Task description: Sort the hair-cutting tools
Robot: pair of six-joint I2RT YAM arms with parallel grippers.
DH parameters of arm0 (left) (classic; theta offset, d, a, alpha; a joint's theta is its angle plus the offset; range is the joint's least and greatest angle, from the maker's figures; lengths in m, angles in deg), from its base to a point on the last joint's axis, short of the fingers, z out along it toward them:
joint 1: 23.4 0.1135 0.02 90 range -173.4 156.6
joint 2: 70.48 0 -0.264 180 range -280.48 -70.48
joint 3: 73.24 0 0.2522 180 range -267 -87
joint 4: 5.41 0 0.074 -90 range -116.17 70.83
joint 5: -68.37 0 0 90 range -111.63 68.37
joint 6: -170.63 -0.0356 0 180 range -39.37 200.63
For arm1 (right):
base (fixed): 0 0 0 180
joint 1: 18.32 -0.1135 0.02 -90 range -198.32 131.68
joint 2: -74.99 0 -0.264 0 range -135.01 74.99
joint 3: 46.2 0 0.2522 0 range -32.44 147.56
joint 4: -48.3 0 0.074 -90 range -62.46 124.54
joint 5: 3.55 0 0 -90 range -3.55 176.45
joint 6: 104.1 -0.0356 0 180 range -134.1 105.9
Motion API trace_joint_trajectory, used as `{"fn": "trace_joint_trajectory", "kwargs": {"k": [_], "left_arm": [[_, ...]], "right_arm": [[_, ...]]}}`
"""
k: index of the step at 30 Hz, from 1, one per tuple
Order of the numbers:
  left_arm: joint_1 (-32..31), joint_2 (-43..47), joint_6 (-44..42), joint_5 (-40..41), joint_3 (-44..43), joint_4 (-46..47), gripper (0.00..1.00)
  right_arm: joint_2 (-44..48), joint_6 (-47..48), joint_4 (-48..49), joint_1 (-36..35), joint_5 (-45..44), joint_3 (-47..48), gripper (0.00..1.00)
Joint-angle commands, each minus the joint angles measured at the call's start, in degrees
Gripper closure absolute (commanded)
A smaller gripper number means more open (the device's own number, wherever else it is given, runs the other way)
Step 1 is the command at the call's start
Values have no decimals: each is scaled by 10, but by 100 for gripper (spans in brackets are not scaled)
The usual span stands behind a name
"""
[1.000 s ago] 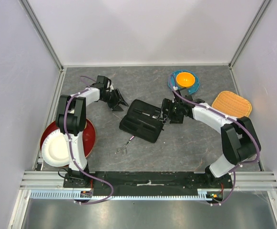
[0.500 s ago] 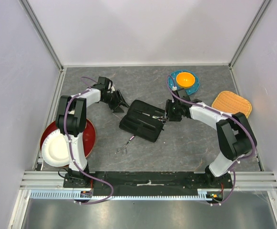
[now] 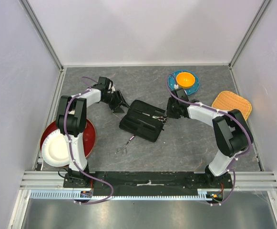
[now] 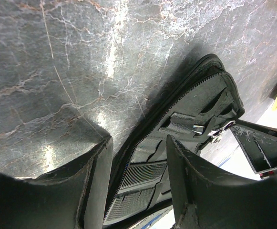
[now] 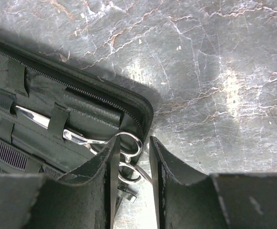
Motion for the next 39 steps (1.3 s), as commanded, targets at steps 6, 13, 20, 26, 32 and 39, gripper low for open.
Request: {"fn": "trace_joint_trajectory", "kwargs": {"k": [6, 13, 20, 26, 32, 39], "left_arm": [[-5, 14, 9, 1, 1, -14, 44], [-13, 13, 15, -18, -4, -24, 42], [-14, 6, 17, -25, -9, -25, 42], [-20, 0, 17, -28, -14, -24, 42], [-23, -3, 18, -30, -15, -25, 41], [-30, -6, 21, -32, -16, -25, 41]], "right_arm": [[-33, -15, -18, -3, -20, 44, 70], [-34, -9, -27, -8, -11, 56, 86], [-42, 6, -30, -15, 5, 73, 95], [-46, 21, -18, -18, 11, 73, 97], [-35, 19, -5, -27, 12, 71, 94], [-40, -6, -3, -39, 12, 83, 58]]}}
